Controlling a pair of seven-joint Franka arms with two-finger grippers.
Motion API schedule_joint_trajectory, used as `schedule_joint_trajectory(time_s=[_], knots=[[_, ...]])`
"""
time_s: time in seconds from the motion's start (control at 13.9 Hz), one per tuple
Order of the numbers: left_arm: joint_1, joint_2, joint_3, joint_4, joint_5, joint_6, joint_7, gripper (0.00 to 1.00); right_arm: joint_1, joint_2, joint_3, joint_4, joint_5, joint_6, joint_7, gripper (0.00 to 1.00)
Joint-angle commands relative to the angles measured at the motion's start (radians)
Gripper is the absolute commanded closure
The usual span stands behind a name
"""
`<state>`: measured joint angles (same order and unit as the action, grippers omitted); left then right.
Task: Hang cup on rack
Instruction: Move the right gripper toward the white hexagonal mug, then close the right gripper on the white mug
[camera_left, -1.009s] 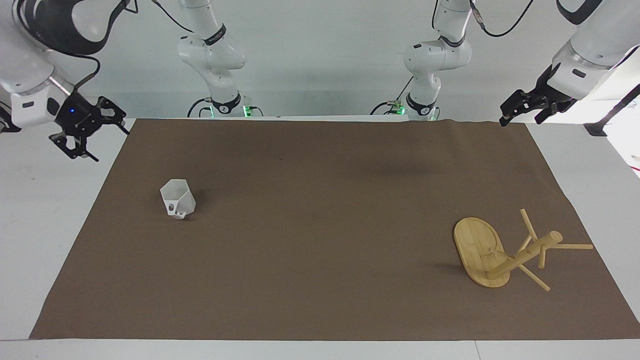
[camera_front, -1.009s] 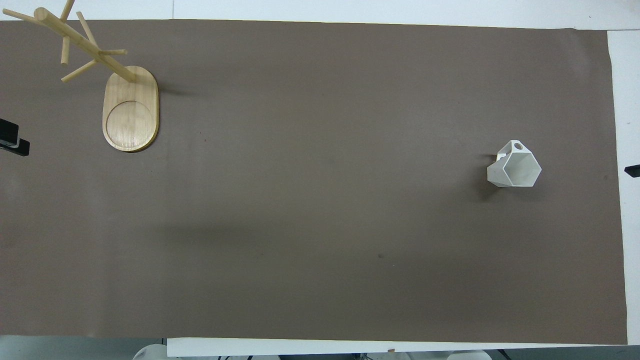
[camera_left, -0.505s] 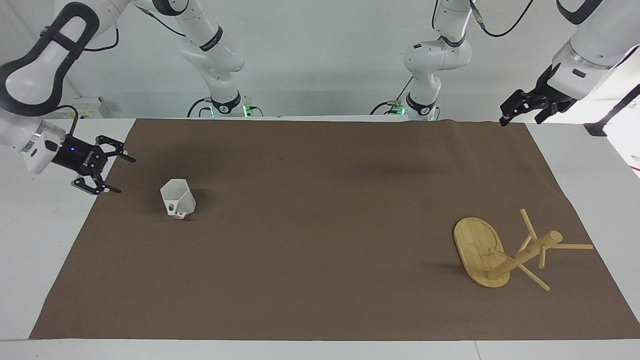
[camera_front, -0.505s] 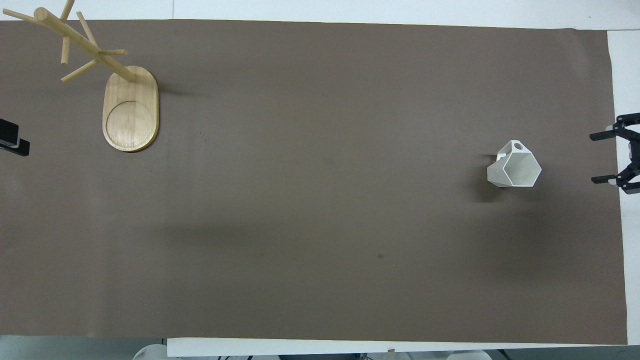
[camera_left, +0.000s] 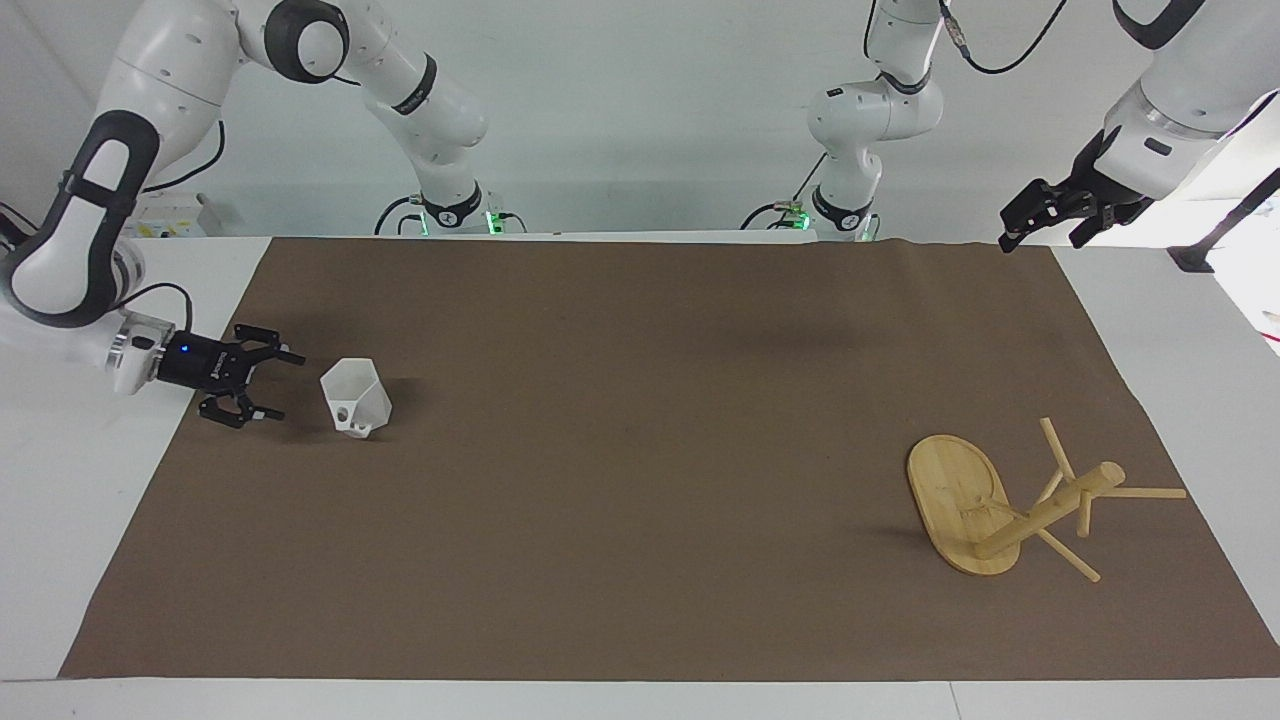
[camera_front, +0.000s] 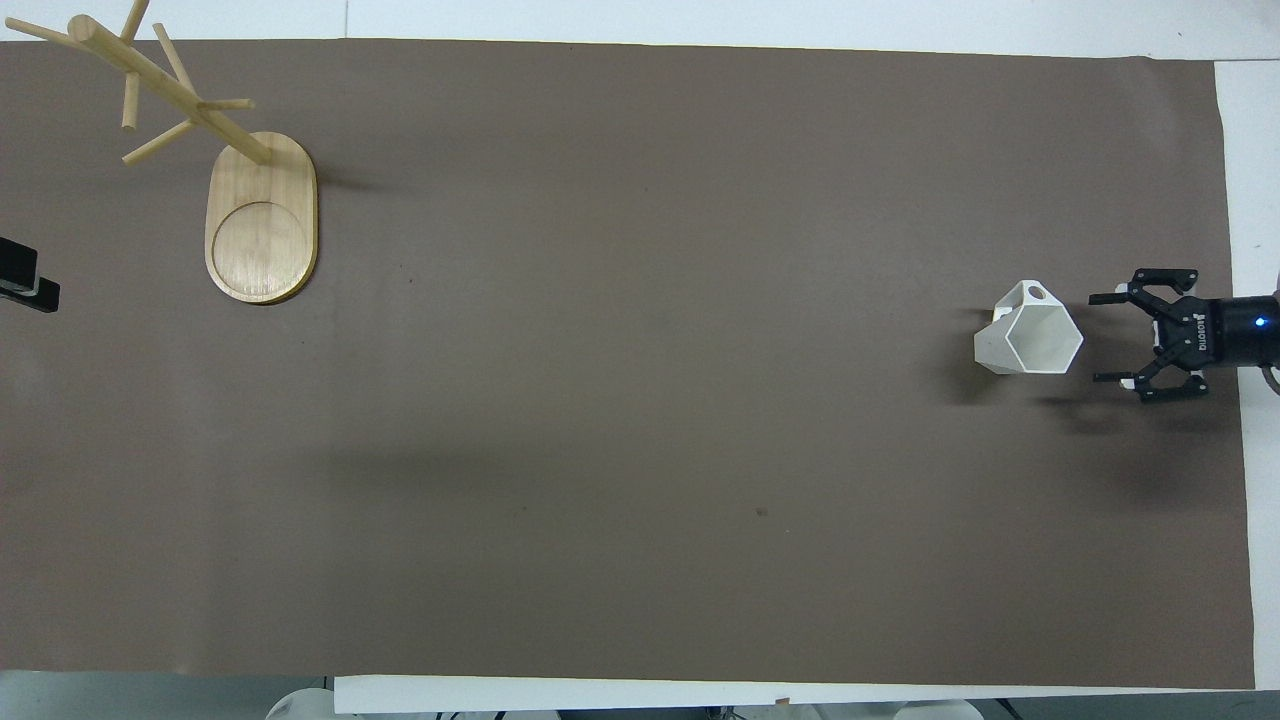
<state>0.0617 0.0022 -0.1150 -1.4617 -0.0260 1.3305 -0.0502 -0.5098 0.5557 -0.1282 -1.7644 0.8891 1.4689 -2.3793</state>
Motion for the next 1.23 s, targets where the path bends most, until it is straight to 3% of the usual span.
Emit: schedule_joint_trajectory(time_s=[0.0,1.15], knots=[[0.004,-0.024,0.002,-0.025,-0.005,-0.007,-0.010,0.00,-0.015,0.027,0.015,-0.024,0.047,-0.028,-0.082,0.00],[0.004,-0.024,0.002,-0.025,-0.005,-0.008,-0.010,0.00,0.051,0.017,0.019,-0.093,0.142,-0.032,-0.179,0.00]])
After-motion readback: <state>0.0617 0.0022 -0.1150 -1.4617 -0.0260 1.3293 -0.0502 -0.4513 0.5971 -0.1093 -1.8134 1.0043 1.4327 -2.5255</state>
